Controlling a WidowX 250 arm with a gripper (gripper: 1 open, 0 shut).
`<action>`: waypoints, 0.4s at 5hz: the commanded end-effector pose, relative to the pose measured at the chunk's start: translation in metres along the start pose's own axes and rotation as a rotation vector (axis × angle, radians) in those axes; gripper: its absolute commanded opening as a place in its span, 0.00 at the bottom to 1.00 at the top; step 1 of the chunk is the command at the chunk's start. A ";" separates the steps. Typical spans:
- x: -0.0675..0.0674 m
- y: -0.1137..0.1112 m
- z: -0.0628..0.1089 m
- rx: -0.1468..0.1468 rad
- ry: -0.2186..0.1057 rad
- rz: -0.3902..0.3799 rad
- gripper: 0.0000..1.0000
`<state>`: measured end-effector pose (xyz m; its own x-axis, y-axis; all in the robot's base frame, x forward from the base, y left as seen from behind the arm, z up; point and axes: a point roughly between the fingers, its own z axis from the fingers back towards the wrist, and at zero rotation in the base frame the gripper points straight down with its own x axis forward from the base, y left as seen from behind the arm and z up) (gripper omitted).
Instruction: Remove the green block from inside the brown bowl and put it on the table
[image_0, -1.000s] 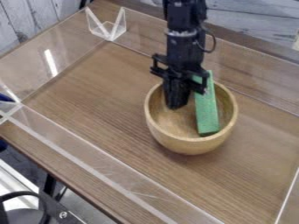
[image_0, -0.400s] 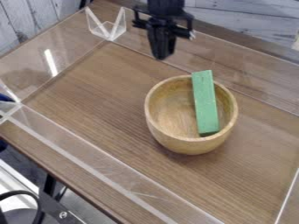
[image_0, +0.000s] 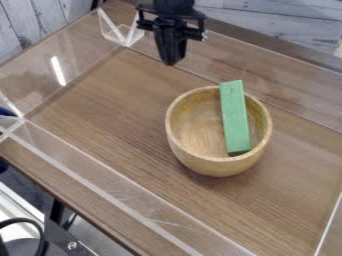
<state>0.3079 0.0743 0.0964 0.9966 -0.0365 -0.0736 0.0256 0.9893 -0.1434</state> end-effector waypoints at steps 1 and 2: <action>0.008 0.006 0.012 0.028 -0.055 0.001 0.00; 0.009 0.007 0.003 0.031 -0.039 0.000 0.00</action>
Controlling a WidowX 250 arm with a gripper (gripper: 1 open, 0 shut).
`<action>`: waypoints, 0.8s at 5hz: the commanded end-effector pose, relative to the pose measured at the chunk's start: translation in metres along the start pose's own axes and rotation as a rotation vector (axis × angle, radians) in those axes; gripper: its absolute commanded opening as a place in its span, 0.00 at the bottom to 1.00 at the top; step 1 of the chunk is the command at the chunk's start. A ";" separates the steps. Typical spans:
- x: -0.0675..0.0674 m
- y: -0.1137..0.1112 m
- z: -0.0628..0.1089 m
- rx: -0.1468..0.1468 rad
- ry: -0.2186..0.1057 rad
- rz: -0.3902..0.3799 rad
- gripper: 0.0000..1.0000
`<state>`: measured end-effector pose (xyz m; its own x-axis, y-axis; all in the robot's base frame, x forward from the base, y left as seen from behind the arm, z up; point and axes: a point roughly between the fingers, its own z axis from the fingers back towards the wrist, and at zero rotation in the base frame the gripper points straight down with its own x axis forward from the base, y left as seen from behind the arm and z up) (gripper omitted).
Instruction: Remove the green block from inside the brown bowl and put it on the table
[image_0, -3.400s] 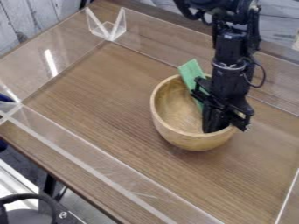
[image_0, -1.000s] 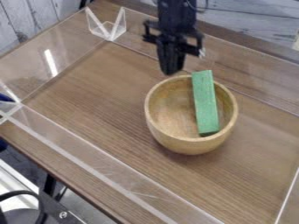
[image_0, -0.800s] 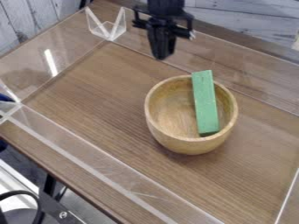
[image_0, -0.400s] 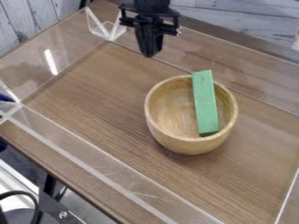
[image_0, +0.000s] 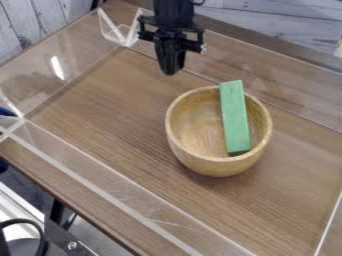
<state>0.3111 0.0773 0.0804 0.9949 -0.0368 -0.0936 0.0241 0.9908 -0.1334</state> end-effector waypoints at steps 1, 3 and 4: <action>0.005 0.002 0.010 0.023 -0.044 -0.004 0.00; 0.007 -0.001 -0.001 0.024 -0.024 -0.011 0.00; 0.008 -0.002 -0.006 0.024 -0.017 -0.013 0.00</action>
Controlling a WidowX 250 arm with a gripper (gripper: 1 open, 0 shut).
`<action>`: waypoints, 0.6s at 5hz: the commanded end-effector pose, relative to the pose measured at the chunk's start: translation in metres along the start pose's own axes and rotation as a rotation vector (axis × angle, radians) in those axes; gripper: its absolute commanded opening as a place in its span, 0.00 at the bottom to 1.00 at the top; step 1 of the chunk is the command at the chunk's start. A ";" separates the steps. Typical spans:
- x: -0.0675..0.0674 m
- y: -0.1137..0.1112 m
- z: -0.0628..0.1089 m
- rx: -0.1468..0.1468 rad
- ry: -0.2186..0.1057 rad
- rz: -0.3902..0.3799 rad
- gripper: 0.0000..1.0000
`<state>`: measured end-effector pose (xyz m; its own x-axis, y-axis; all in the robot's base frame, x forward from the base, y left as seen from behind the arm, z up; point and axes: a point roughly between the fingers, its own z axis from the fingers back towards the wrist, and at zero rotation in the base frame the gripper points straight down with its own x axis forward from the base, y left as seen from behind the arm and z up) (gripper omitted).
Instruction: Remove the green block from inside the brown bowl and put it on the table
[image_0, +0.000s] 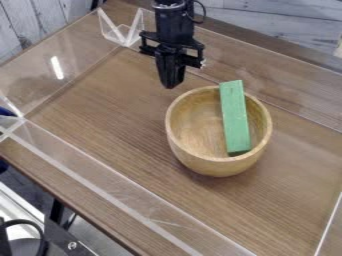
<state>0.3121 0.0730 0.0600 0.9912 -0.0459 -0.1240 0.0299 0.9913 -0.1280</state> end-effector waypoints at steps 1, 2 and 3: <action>0.006 -0.007 0.013 0.014 -0.040 -0.014 1.00; 0.007 -0.015 0.010 0.009 -0.034 -0.017 1.00; 0.007 -0.026 0.009 0.004 -0.034 -0.020 1.00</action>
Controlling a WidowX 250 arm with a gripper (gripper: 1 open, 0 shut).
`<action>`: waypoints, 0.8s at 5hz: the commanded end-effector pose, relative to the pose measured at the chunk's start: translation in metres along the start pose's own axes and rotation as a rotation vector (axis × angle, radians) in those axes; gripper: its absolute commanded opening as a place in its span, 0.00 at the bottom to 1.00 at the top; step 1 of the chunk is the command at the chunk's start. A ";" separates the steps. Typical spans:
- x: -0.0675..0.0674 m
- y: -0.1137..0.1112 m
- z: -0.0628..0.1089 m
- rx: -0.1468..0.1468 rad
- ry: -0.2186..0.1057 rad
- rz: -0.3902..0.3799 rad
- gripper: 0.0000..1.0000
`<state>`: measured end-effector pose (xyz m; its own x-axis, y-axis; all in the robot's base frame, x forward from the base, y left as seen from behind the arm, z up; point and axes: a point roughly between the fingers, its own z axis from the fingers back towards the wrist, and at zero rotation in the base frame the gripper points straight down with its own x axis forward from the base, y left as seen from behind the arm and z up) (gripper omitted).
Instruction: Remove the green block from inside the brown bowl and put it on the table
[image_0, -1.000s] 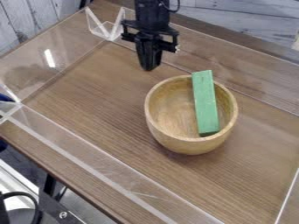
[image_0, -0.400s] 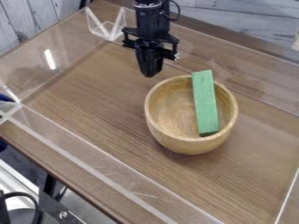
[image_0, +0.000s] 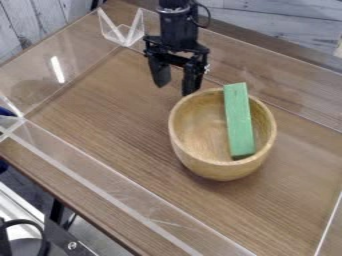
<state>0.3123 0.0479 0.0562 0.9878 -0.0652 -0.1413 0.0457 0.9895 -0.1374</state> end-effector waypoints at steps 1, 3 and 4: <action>0.006 -0.011 0.016 0.011 -0.059 -0.008 1.00; 0.006 -0.028 0.015 0.017 -0.064 -0.038 1.00; 0.007 -0.032 0.012 0.021 -0.059 -0.048 1.00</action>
<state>0.3123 0.0186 0.0506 0.9843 -0.0975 -0.1471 0.0777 0.9878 -0.1352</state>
